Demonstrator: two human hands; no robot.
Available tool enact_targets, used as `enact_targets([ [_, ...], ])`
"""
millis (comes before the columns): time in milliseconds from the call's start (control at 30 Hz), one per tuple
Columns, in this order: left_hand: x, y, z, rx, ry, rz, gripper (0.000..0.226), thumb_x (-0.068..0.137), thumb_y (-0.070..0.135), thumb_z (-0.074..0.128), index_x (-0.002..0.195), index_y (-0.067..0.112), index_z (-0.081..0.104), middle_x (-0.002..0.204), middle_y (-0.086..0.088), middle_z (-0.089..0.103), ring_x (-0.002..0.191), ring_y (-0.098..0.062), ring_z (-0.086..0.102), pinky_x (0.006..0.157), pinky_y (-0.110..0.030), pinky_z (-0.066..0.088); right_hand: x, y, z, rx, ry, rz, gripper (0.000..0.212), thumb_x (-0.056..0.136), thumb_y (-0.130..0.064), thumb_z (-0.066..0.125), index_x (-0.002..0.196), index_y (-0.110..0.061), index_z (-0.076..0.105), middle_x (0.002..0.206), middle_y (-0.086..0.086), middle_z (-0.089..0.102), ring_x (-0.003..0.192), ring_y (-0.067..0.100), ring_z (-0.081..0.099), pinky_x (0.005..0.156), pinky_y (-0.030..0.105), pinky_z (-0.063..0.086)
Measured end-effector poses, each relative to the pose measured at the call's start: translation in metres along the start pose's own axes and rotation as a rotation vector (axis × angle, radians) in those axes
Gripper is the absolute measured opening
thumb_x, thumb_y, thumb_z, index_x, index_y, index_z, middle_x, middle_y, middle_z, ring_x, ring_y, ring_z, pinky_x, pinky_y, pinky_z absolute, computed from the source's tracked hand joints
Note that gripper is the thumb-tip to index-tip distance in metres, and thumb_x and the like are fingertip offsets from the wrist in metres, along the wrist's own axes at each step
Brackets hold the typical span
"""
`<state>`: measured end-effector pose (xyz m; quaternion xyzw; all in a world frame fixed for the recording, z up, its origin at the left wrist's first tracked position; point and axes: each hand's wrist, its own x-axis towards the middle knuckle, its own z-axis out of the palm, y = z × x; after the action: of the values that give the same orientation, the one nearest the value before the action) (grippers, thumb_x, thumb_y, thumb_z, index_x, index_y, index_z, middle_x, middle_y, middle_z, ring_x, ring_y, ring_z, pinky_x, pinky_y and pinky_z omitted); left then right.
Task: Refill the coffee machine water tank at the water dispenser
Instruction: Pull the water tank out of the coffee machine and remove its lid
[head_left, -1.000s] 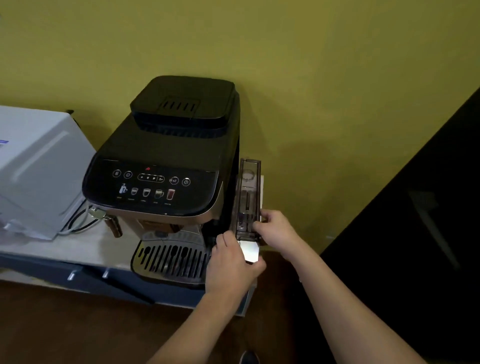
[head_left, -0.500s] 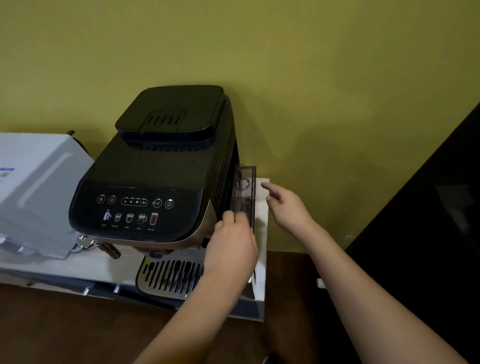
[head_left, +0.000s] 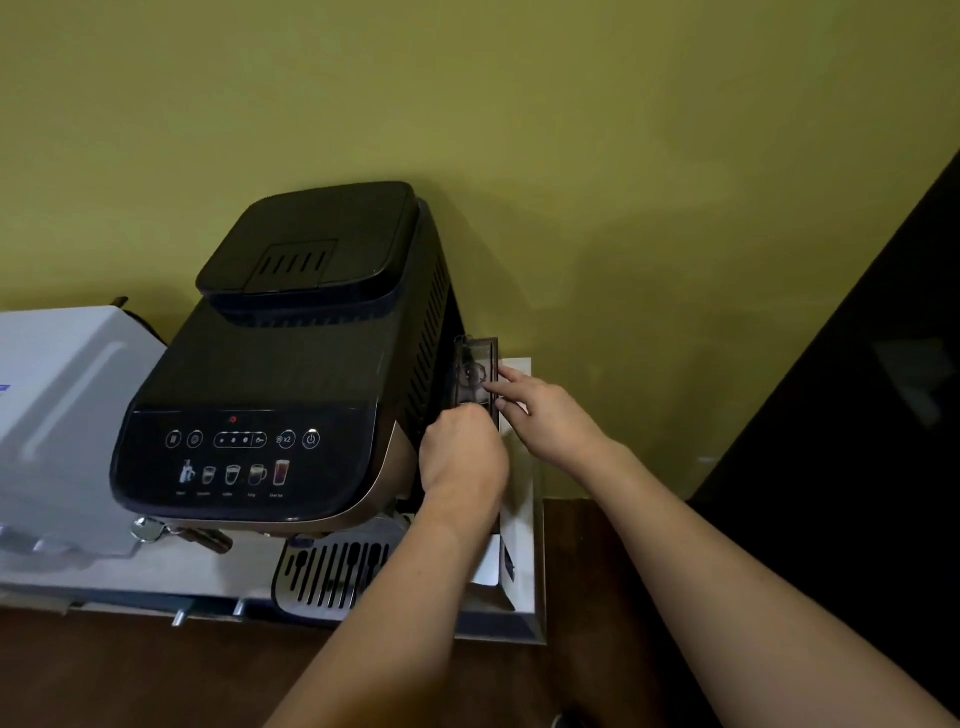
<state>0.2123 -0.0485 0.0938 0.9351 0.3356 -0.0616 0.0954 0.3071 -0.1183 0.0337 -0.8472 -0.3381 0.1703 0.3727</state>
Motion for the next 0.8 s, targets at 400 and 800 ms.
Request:
enact_targets([
  [400, -0.043, 0.010, -0.104, -0.452, 0.710, 0.351, 0.013, 0.096, 0.019, 0.056, 0.087, 0.011, 0.059, 0.081, -0.002, 0.060, 0.068, -0.020, 0.057, 0.058, -0.028, 0.035, -0.037, -0.130, -0.110, 0.431, 0.692, -0.280, 0.064, 0.090, -0.015, 0.066, 0.148, -0.023, 0.042, 0.127, -0.004, 0.066, 0.120, -0.002, 0.057, 0.105, 0.029, 0.046],
  [800, -0.055, -0.133, -0.172, -0.534, 1.017, 0.402, 0.007, 0.090, 0.014, 0.064, 0.088, 0.008, 0.068, 0.076, -0.001, 0.061, 0.064, -0.016, 0.053, 0.055, -0.022, 0.039, -0.041, -0.275, -0.042, 0.217, 0.811, -0.612, 0.061, 0.094, -0.012, 0.064, 0.147, -0.002, 0.036, 0.140, 0.012, 0.057, 0.124, 0.012, 0.057, 0.106, 0.021, 0.043],
])
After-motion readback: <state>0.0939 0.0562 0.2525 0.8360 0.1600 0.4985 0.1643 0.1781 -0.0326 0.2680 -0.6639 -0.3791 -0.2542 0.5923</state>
